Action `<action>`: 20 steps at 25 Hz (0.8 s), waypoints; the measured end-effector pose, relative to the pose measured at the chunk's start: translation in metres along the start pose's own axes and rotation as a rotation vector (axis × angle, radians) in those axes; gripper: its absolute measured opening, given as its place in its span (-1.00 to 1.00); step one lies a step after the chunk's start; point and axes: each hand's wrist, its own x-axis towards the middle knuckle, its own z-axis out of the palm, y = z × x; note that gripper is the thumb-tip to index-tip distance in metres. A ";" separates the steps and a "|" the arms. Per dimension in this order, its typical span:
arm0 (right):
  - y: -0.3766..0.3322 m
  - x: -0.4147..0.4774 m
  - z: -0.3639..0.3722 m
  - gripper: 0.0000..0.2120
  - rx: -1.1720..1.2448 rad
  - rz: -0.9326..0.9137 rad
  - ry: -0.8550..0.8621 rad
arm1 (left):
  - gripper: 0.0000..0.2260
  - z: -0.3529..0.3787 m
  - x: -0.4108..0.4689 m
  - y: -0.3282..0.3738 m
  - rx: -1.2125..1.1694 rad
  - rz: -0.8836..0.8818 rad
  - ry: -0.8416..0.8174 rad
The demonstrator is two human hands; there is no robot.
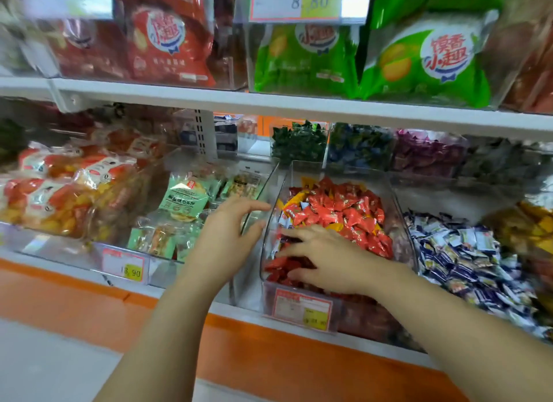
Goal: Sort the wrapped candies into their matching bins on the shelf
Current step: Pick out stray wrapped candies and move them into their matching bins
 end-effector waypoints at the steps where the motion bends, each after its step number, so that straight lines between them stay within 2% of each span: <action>1: 0.003 -0.003 -0.001 -0.62 -0.047 -0.006 -0.035 | -0.79 0.000 0.001 -0.003 -0.006 -0.008 -0.004; 4: 0.013 -0.024 -0.005 -0.69 -0.087 0.016 -0.126 | -0.79 0.001 0.003 -0.008 -0.020 -0.028 -0.030; 8: 0.018 -0.052 -0.014 -0.65 -0.048 0.047 -0.230 | -0.78 0.000 0.002 -0.003 -0.004 -0.052 -0.050; 11: 0.019 -0.062 -0.026 -0.69 0.041 0.080 -0.179 | -0.76 -0.001 0.000 0.003 0.009 -0.054 -0.066; 15: 0.019 -0.046 -0.033 -0.74 0.102 0.130 0.049 | -0.75 0.000 0.001 0.008 0.006 -0.071 -0.077; 17: 0.017 -0.029 -0.027 -0.66 0.140 0.144 0.104 | -0.75 0.000 0.002 0.009 0.004 -0.079 -0.072; 20: 0.014 -0.003 -0.014 -0.46 0.107 0.113 0.017 | -0.76 -0.001 0.002 0.008 -0.011 -0.087 -0.065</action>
